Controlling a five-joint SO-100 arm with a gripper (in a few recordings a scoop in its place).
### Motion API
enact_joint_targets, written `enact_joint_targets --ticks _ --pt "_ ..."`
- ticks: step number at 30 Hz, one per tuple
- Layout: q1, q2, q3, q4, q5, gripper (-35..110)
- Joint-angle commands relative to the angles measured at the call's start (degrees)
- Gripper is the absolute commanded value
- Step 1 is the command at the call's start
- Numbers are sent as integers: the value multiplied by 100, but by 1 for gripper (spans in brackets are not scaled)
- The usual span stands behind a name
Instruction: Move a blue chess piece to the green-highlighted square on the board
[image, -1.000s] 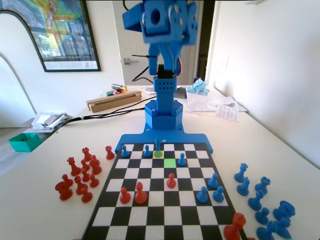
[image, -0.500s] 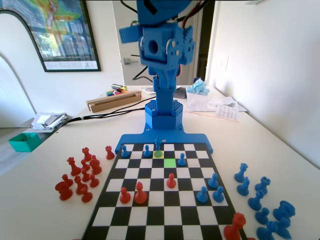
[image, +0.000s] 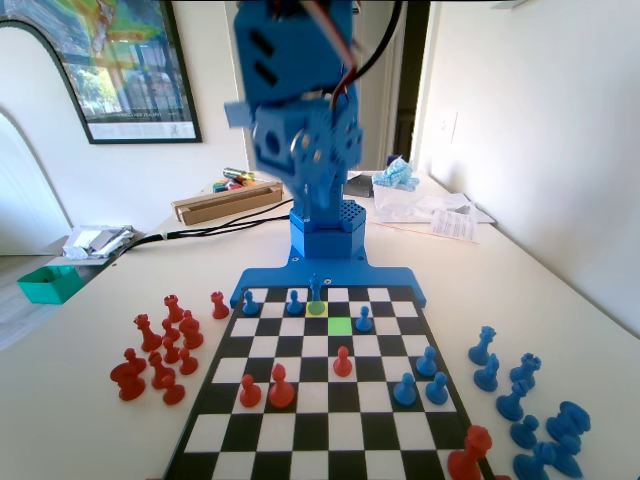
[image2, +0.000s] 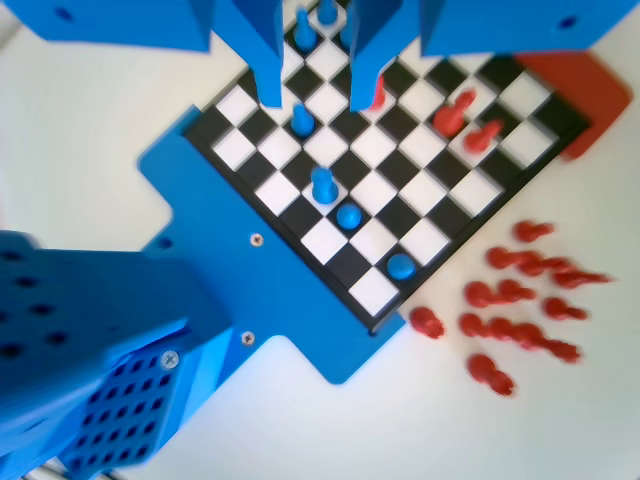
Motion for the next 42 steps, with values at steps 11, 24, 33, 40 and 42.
enact_joint_targets --ticks 11,24,33,40,42 --pt "308 -79 1213 -1529 -158 13" --pt "264 -387 1688 -2452 -88 13" --pt "9 -492 2162 -3164 185 13" --pt "-193 -492 2320 -3366 387 13" --pt "-229 -492 2347 -3393 431 13"
